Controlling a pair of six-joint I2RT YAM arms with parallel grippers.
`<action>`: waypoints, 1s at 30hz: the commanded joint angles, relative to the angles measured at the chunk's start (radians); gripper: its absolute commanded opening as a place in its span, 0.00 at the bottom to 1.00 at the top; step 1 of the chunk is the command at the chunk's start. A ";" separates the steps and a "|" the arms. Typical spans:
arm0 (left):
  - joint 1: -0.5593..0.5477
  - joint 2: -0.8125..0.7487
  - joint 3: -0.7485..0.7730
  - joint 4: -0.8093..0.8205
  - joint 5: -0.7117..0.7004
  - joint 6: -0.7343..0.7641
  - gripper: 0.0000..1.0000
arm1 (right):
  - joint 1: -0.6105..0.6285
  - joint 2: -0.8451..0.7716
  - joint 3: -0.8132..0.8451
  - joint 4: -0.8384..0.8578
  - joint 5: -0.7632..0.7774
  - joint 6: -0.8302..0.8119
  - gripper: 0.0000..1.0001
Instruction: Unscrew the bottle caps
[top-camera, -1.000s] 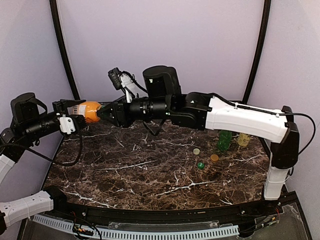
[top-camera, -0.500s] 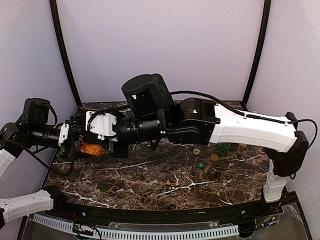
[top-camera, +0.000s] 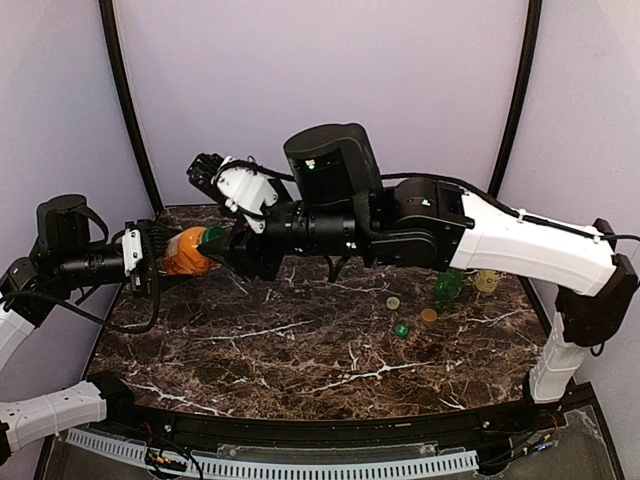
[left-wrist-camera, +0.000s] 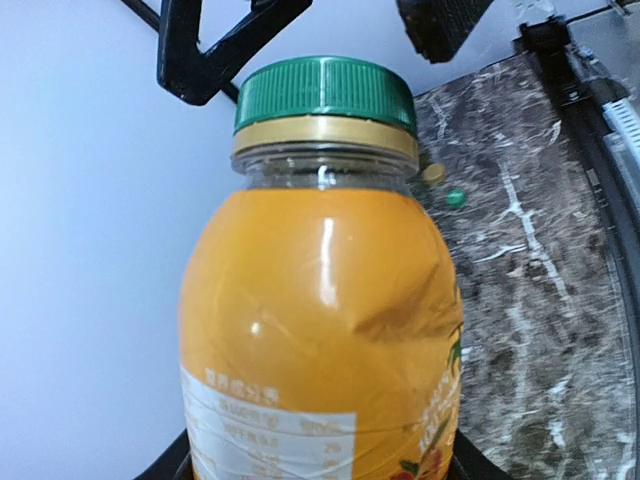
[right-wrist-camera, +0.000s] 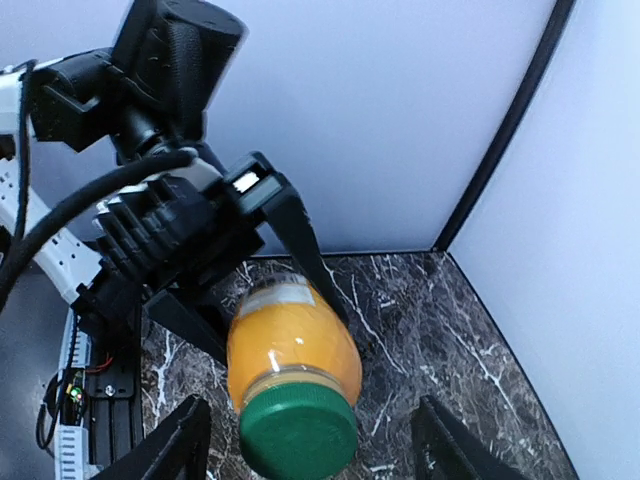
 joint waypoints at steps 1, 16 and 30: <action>-0.002 -0.032 -0.085 0.312 -0.245 0.108 0.02 | -0.087 -0.026 0.015 0.014 0.019 0.599 0.74; -0.006 -0.067 -0.319 0.849 -0.400 0.597 0.02 | -0.205 0.003 -0.127 0.323 -0.257 1.163 0.86; -0.008 -0.046 -0.315 0.855 -0.411 0.631 0.01 | -0.220 0.083 -0.090 0.323 -0.318 1.204 0.69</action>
